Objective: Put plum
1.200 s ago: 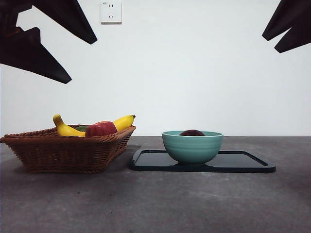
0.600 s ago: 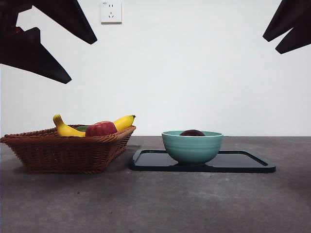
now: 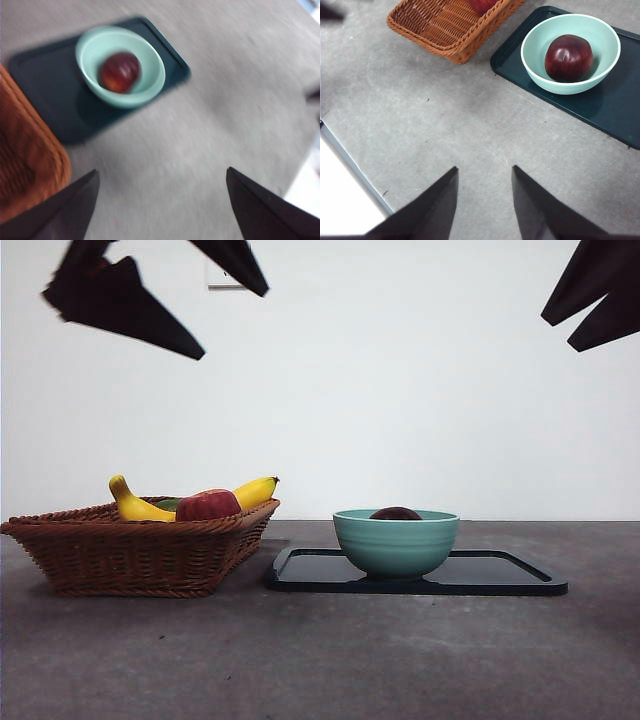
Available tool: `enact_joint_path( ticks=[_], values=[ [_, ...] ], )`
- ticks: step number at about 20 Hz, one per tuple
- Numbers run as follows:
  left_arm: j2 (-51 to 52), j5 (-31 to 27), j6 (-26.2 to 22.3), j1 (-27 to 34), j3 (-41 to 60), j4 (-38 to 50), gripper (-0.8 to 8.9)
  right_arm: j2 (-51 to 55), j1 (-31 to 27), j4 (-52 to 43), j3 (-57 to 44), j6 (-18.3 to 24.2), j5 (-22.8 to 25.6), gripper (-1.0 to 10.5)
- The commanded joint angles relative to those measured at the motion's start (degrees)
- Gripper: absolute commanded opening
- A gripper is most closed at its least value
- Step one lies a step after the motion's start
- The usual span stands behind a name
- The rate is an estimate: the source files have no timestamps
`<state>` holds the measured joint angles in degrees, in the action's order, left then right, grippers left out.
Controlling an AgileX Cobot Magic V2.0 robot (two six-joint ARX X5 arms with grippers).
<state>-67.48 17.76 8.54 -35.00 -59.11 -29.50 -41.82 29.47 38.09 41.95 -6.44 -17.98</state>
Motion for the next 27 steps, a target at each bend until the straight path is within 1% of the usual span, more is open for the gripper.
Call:
enact_joint_path(
  ticks=[1, 3, 7, 10, 13, 16, 22, 27],
  values=[
    [-6.99, -0.24, 2.14, -0.66, -7.43, 0.11, 4.05, -0.37, 0.35, -0.37, 0.33, -1.11, -0.07, 1.7],
    [-13.29, -0.63, 2.27, -1.05, -13.90, -1.27, 4.05, -0.37, 0.35, -0.35, 0.33, -1.42, -0.07, 1.7],
    [-25.59, -4.81, 2.27, -2.19, -26.64, -4.52, 4.05, -0.37, 0.35, -0.35, 0.33, -1.95, -0.04, 1.7],
    [-33.00, -6.40, 2.27, -2.64, -33.81, -5.66, 4.05, -0.37, 0.35, -0.31, 0.33, -1.97, -0.04, 1.7],
    [-39.39, -6.56, 2.27, -3.08, -38.75, -5.49, 4.04, -0.37, 0.35, 0.63, 0.33, -2.05, -0.04, 1.7],
    [-44.17, -9.51, 1.42, -4.07, -40.98, -5.14, 4.04, -0.37, 0.35, 2.82, 0.33, -2.05, -0.02, 1.7],
    [-51.39, -11.19, -0.42, -6.05, -41.62, -1.22, 4.05, -0.33, 0.35, 4.44, 0.33, -1.95, 0.00, 1.7],
    [-54.95, -14.38, -1.66, -7.30, -41.62, 0.92, 4.05, -0.33, 0.35, 4.94, 0.33, -1.86, 0.00, 1.7]
  ],
)
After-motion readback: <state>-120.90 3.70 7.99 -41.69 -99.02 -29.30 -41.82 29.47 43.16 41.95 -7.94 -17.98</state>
